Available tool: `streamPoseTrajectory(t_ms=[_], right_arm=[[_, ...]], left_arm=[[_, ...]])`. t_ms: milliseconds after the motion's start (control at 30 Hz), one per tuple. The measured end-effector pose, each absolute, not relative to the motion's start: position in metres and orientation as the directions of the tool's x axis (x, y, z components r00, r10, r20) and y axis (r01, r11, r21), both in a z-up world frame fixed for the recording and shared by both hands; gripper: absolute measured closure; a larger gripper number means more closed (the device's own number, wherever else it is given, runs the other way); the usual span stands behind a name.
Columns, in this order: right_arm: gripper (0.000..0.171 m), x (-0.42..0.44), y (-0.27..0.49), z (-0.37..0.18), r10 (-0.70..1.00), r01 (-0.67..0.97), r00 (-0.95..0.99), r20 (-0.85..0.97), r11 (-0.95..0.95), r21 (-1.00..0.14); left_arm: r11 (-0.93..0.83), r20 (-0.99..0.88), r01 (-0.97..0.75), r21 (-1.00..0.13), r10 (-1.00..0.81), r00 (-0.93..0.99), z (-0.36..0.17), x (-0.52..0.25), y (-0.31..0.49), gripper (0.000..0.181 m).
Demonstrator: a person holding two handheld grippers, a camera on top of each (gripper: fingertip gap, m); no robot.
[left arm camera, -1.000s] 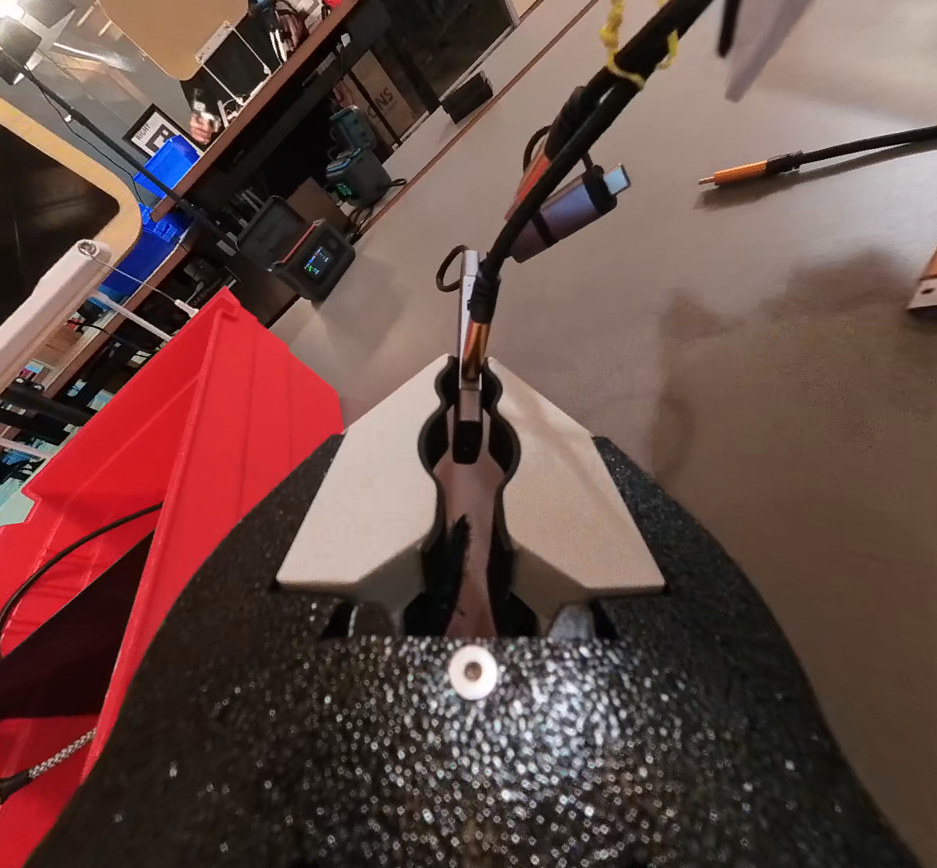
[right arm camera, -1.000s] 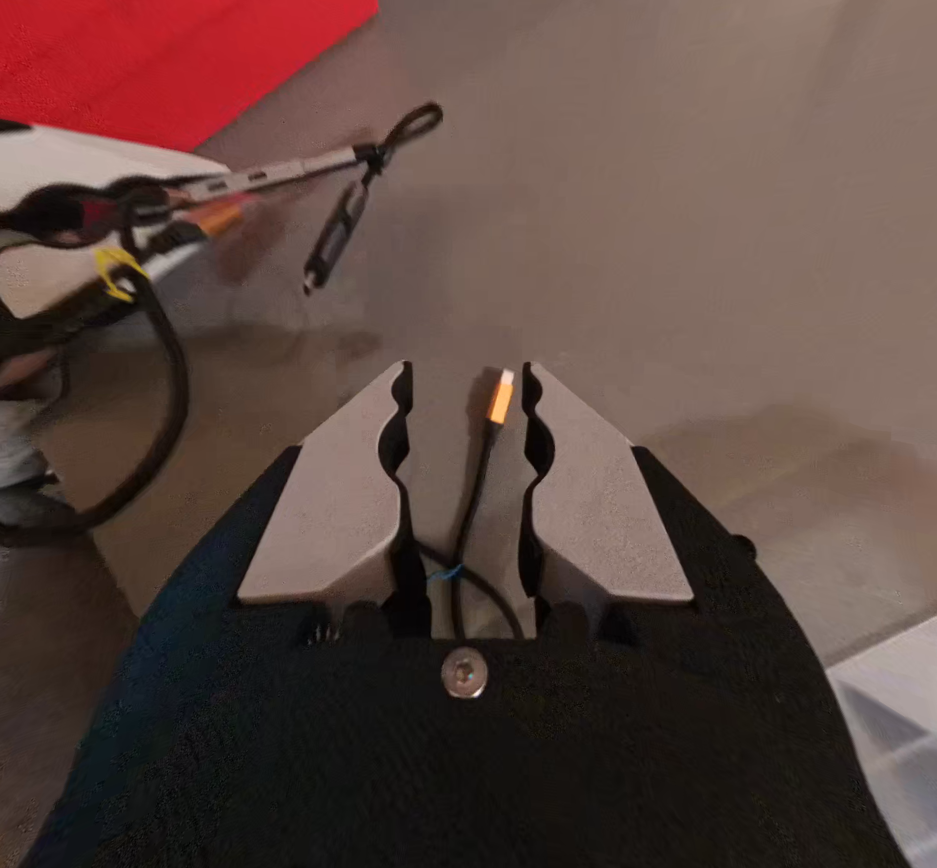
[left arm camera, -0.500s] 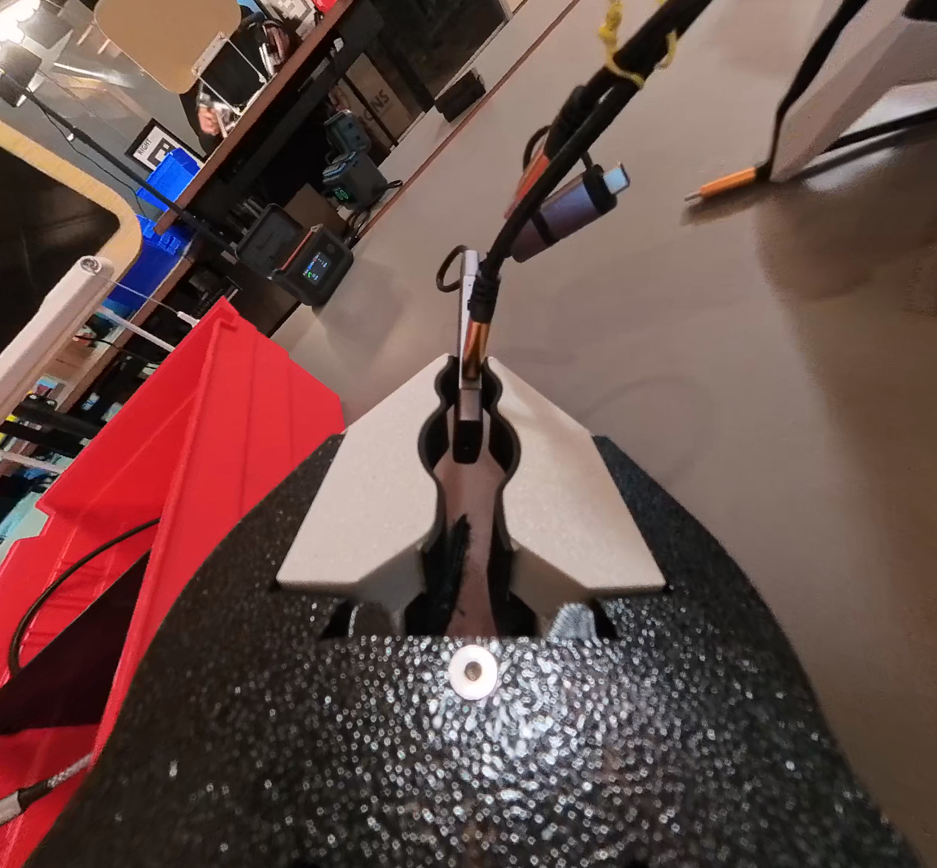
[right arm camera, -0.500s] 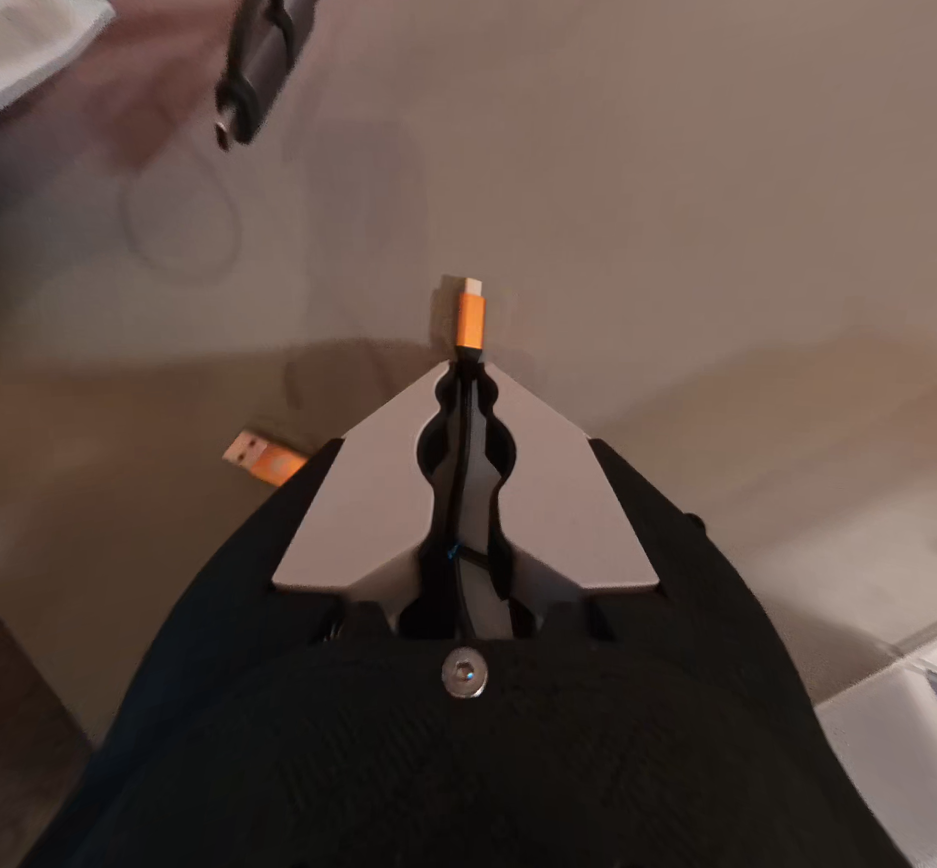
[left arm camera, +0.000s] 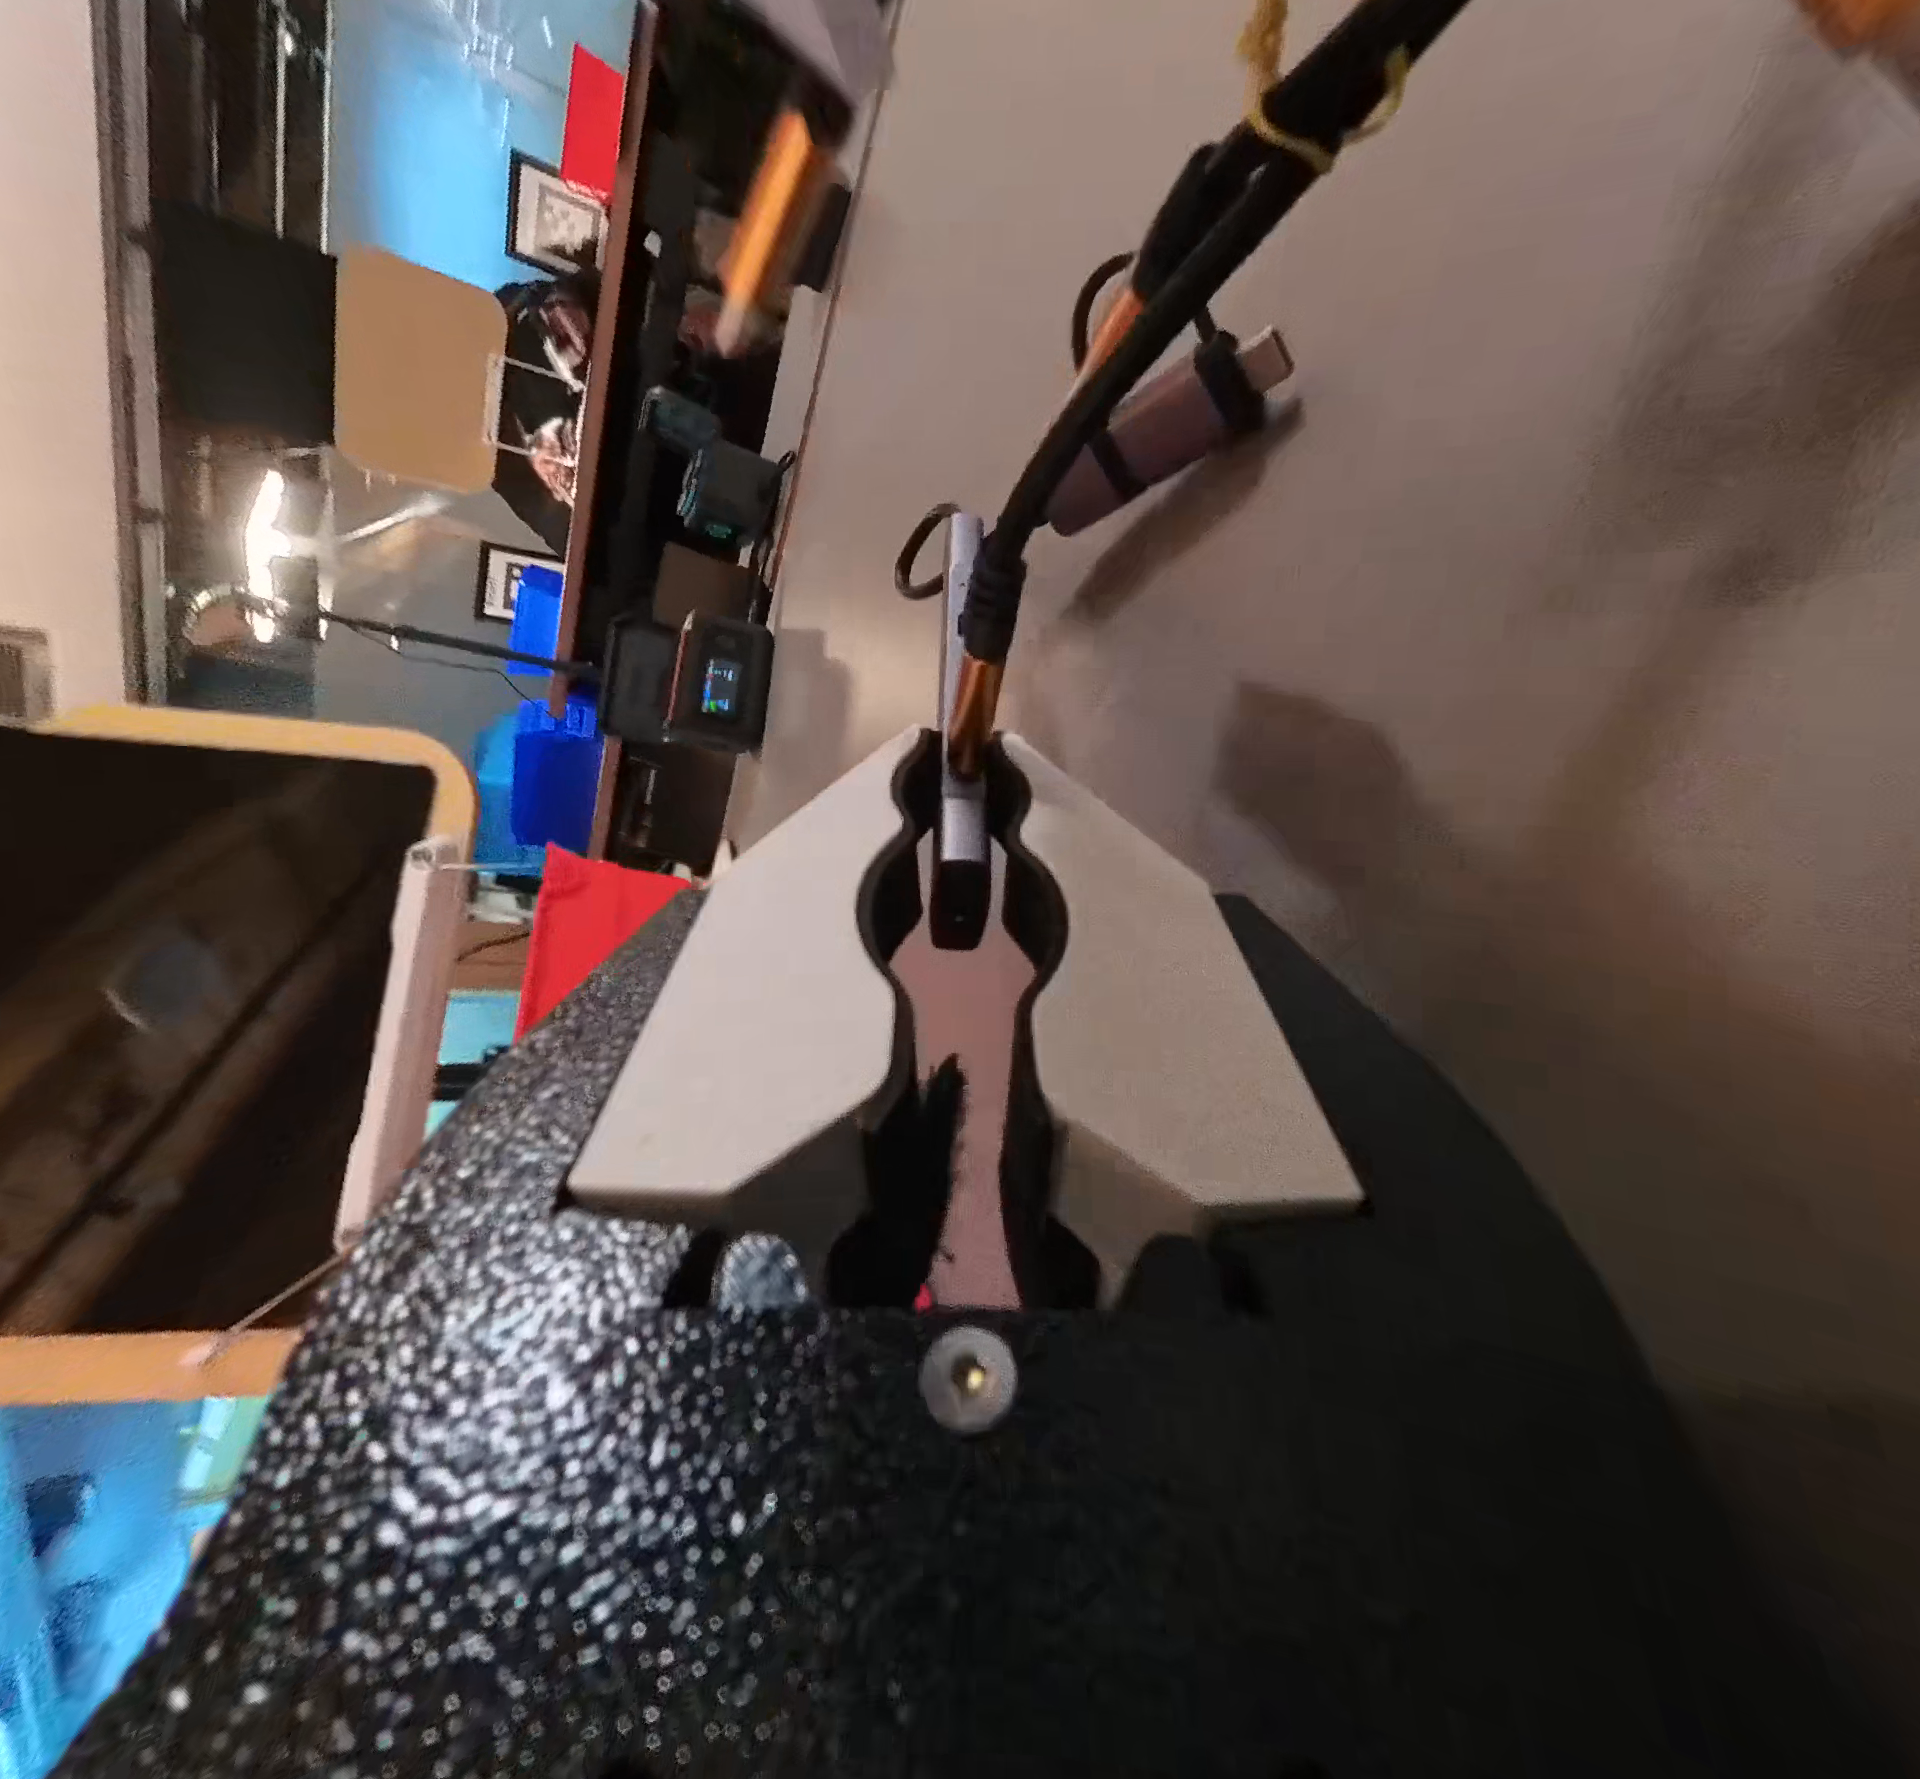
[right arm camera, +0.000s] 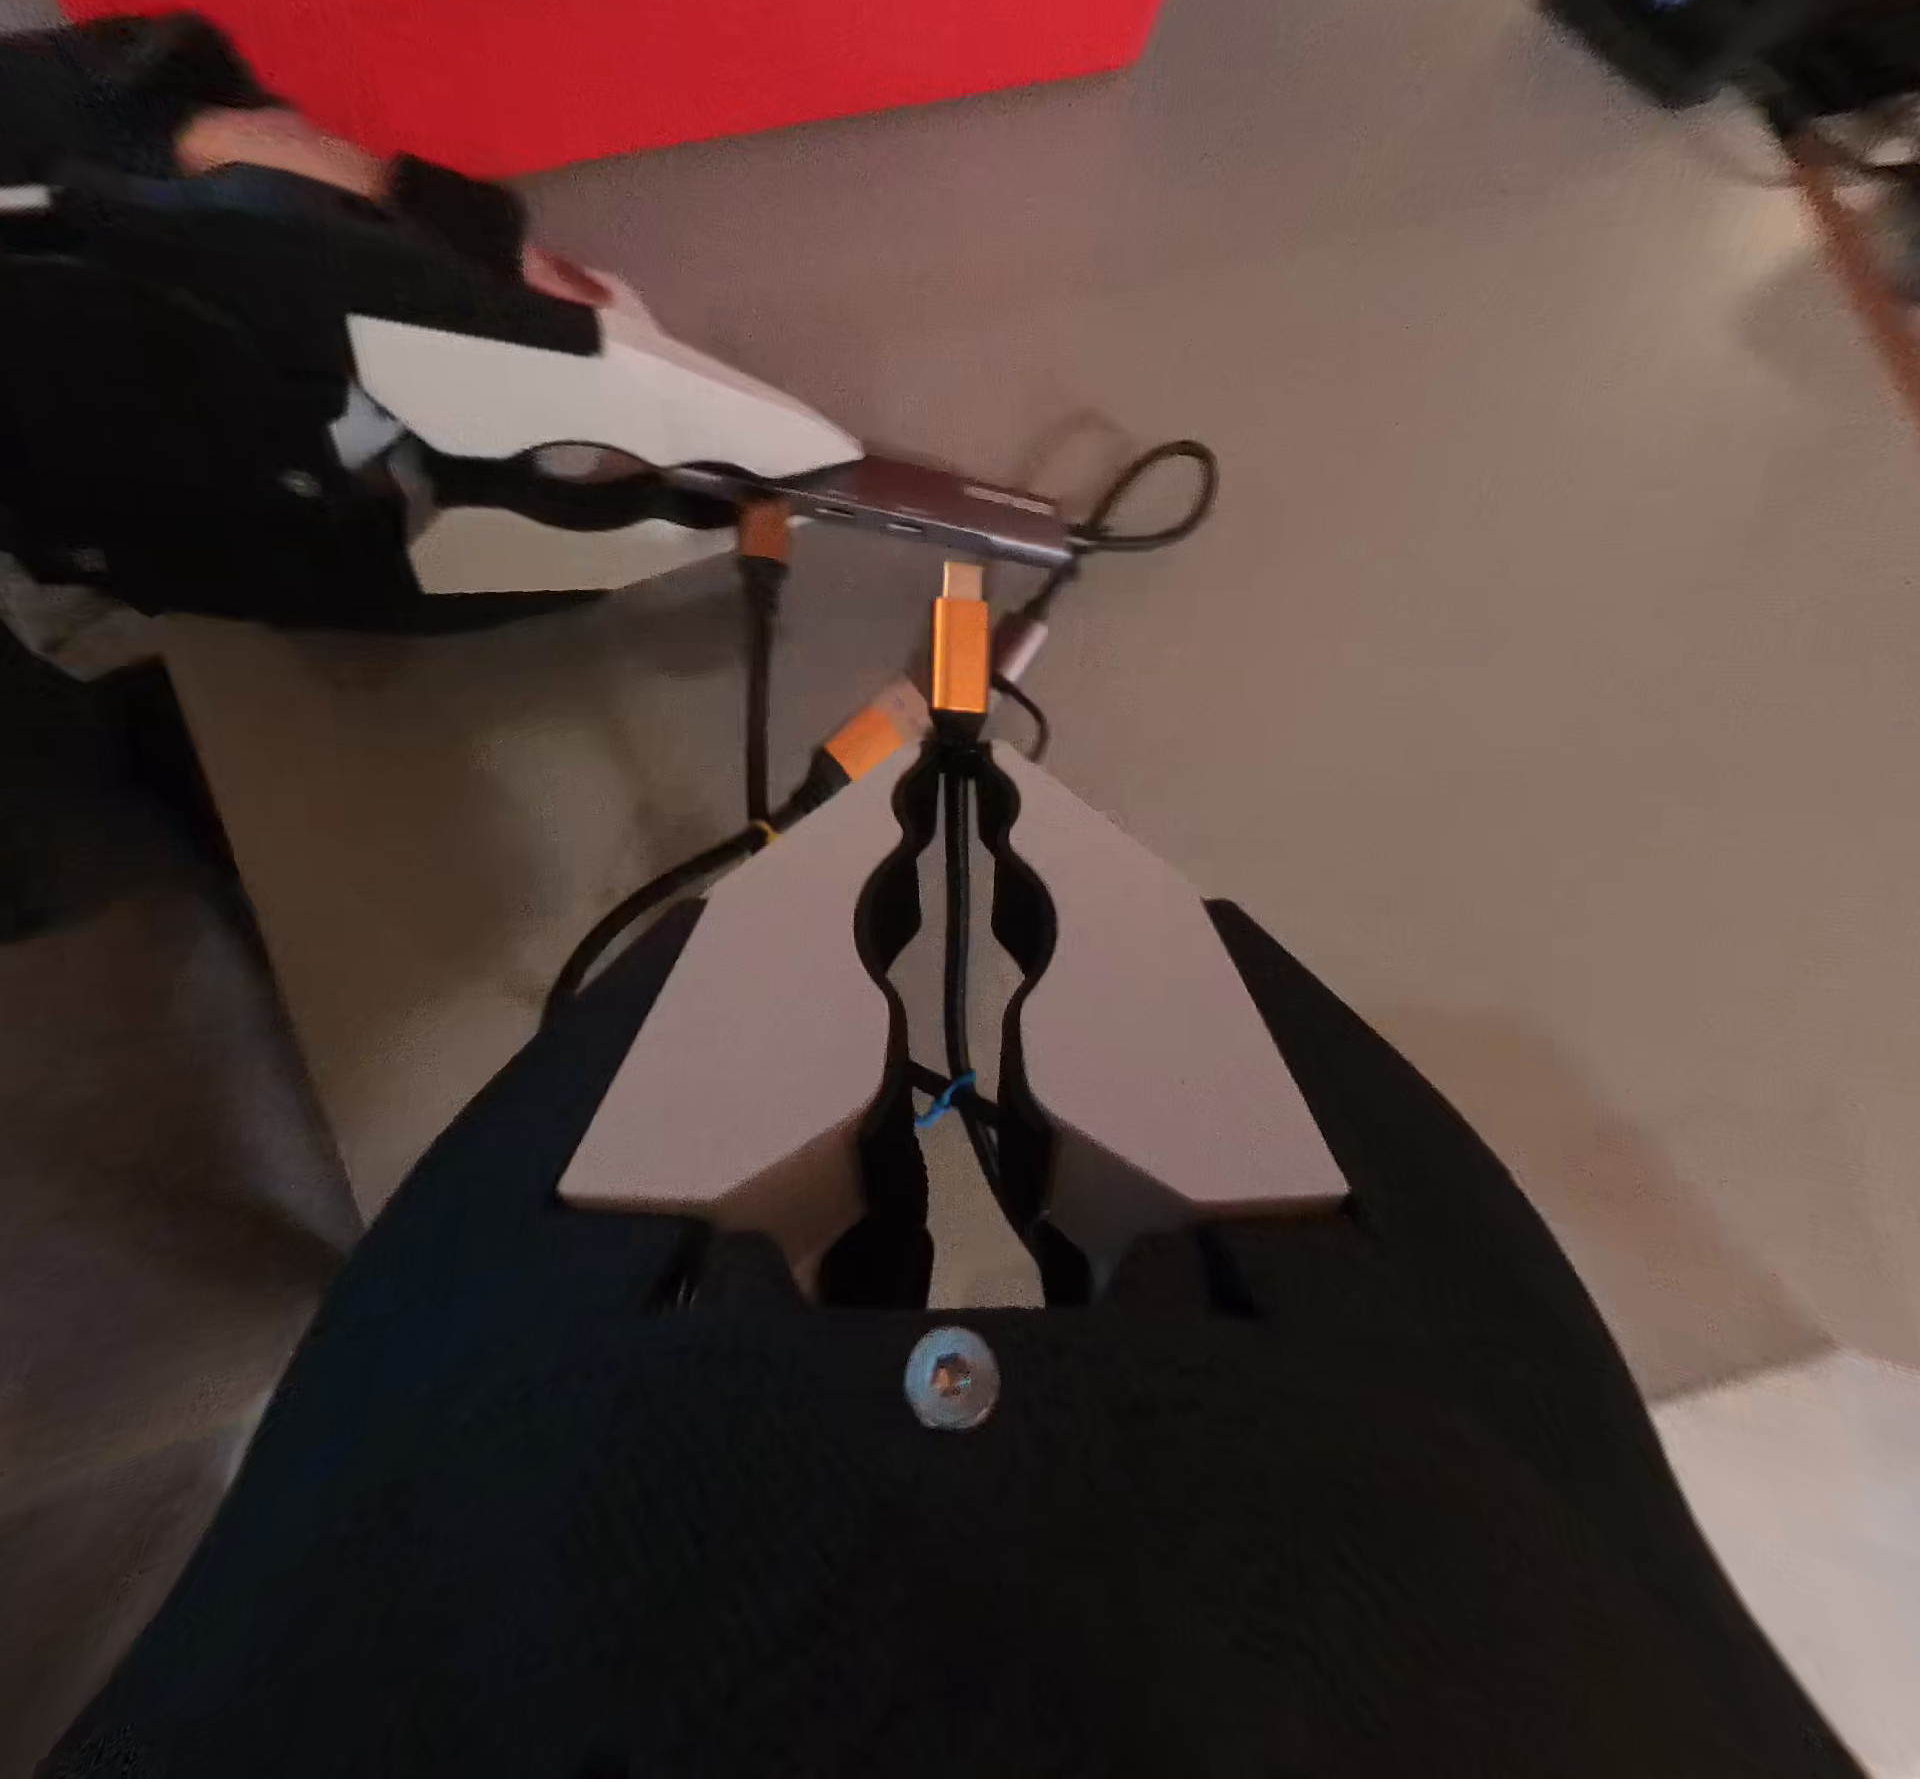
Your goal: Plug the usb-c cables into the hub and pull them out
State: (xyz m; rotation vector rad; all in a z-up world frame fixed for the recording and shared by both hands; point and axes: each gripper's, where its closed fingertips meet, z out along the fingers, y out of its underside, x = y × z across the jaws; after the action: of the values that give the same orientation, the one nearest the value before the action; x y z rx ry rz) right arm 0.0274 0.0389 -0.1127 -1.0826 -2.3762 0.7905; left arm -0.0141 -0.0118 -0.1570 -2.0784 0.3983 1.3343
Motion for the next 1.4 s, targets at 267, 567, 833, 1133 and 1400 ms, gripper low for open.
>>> streamPoseTrajectory(t_ms=[267,567,833,1133,1400], right_arm=[[0.166,0.022,0.012,-0.159,0.713,0.591,-0.695,0.094,0.641,-0.49],[0.166,0.021,0.008,-0.164,0.677,0.565,-0.727,0.115,0.685,-0.461],[0.166,0.022,0.011,-0.167,0.724,0.634,-0.677,0.133,0.665,-0.394],[0.166,0.022,0.007,-0.161,0.69,0.592,-0.695,0.2,0.708,-0.385],[0.167,0.019,0.007,-0.16,0.714,0.585,-0.684,0.149,0.659,-0.472]], left_arm=[[-0.759,-0.897,-0.575,-0.306,0.028,0.44,-0.165,-0.01,-0.01,0.174],[-0.759,-0.902,-0.583,-0.291,0.014,0.432,-0.167,-0.01,-0.009,0.174],[-0.778,-0.934,-0.595,-0.2,-0.033,0.357,-0.167,-0.009,-0.008,0.175],[-0.79,-0.943,-0.591,-0.162,-0.052,0.328,-0.168,-0.01,-0.009,0.174],[-0.784,-0.927,-0.582,-0.217,-0.022,0.375,-0.169,-0.01,-0.008,0.175]])
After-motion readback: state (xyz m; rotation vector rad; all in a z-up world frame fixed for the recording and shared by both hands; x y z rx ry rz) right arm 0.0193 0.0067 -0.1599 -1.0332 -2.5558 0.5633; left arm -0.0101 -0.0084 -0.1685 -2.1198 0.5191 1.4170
